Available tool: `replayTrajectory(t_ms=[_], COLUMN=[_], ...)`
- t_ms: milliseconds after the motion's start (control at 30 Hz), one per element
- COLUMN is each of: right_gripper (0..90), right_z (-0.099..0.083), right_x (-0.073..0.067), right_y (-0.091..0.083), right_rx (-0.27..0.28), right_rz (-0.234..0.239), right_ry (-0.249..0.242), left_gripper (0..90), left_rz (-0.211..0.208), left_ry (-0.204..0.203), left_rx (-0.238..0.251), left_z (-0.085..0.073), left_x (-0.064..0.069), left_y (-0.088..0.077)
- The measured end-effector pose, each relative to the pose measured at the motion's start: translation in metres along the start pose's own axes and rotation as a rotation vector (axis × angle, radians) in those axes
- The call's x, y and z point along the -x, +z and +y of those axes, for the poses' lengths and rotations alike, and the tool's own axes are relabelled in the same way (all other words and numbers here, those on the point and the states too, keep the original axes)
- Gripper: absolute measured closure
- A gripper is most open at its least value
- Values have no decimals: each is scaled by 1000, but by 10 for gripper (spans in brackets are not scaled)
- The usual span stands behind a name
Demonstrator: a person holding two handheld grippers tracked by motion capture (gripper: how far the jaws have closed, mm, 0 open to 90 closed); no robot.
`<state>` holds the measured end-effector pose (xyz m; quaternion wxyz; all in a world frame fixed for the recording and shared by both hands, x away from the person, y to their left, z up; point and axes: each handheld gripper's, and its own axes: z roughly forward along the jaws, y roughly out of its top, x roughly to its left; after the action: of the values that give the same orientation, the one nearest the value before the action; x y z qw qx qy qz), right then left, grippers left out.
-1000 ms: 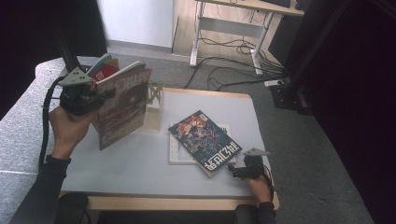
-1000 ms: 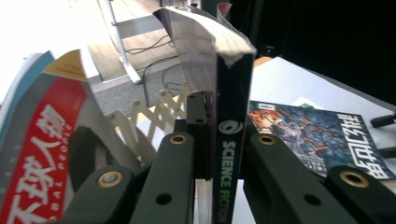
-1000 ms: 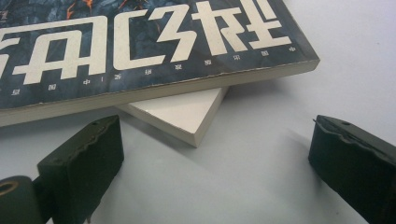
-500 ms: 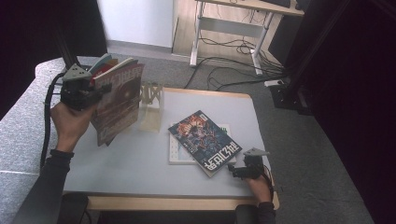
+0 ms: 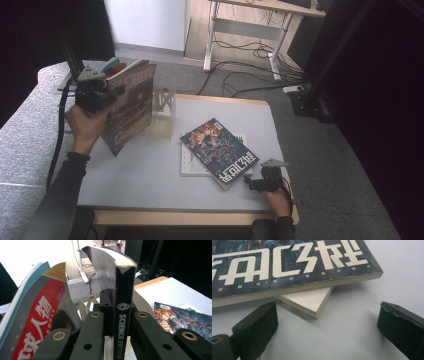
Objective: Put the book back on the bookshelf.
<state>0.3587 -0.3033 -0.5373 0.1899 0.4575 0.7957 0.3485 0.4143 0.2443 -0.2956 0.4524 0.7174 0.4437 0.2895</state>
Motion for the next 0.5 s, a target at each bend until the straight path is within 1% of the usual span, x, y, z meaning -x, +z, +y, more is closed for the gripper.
replayTrajectory(t_ms=[300,433,500], right_gripper=[27,27,28], right_z=[0,0,0], right_x=[0,0,0], right_y=[0,0,0], right_rx=[1,2,2], right_rz=[0,-1,-1], right_ry=[0,1,1], left_gripper=[845,844,844], left_rz=[14,33,40], left_ry=[2,12,9], left_rx=[11,17,22], left_z=[2,-2,-7], left_x=[3,3,3], left_y=[24,36,40])
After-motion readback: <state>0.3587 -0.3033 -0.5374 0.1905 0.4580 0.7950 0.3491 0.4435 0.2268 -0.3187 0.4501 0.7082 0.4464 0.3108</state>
